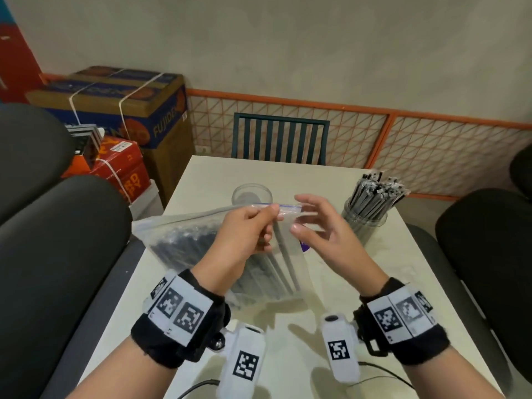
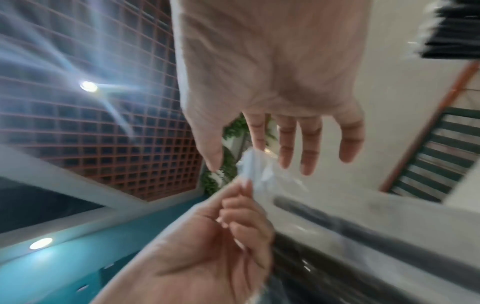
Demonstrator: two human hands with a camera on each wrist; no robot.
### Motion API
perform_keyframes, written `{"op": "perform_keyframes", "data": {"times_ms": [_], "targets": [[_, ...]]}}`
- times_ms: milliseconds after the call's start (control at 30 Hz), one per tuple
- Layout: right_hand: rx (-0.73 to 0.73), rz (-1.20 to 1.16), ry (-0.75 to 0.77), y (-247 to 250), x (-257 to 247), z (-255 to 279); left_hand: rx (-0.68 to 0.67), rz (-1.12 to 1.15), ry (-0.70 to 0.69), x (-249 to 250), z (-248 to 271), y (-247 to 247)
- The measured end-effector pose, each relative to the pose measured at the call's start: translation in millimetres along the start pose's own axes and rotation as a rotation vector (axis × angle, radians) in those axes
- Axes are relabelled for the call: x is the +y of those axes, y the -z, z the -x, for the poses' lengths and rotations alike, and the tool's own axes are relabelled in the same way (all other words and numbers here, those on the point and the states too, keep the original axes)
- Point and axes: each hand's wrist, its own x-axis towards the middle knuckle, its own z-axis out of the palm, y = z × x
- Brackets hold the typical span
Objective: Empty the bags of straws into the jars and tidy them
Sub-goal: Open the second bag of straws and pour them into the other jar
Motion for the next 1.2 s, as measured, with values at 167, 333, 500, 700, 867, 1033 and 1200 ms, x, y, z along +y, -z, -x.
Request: {"op": "perform_keyframes", "data": {"times_ms": [167,333,500,700,867,1033,1200], "targets": [[0.076,0.544,0.219,15.3,-21.3,-16.7,0.062,-0.194,-0.211,-10.5,0.3,-17.3],[0.038,0.513,0.174,25.3,-25.3,-19.4,0.052,-0.276,-0.304,-15.8,1.4,-24.0],[-0.036,0.582,0.218,36.6,-26.3,-20.3,0.046,-0.285,-0.293,-19.5,-1.2,-29.8],[-0.153,0.684,0.237,46.4,-25.4,-21.5,0.028,-0.323,-0.257,-20.2,-2.3,-39.5],[-0.063,0.573,0.145,47.2,-20.3,-18.4,-0.004,-0.311,-0.215,-24.2,-2.7,-47.5],[0.107,0.460,-0.077,47.1,-7.3,-23.8,-0.033,-0.313,-0.138,-36.1,0.1,-53.3],[-0.064,0.502,-0.134,54.3,-6.0,-22.0,-0.005,-0.290,-0.126,-37.0,0.7,-55.9]]}}
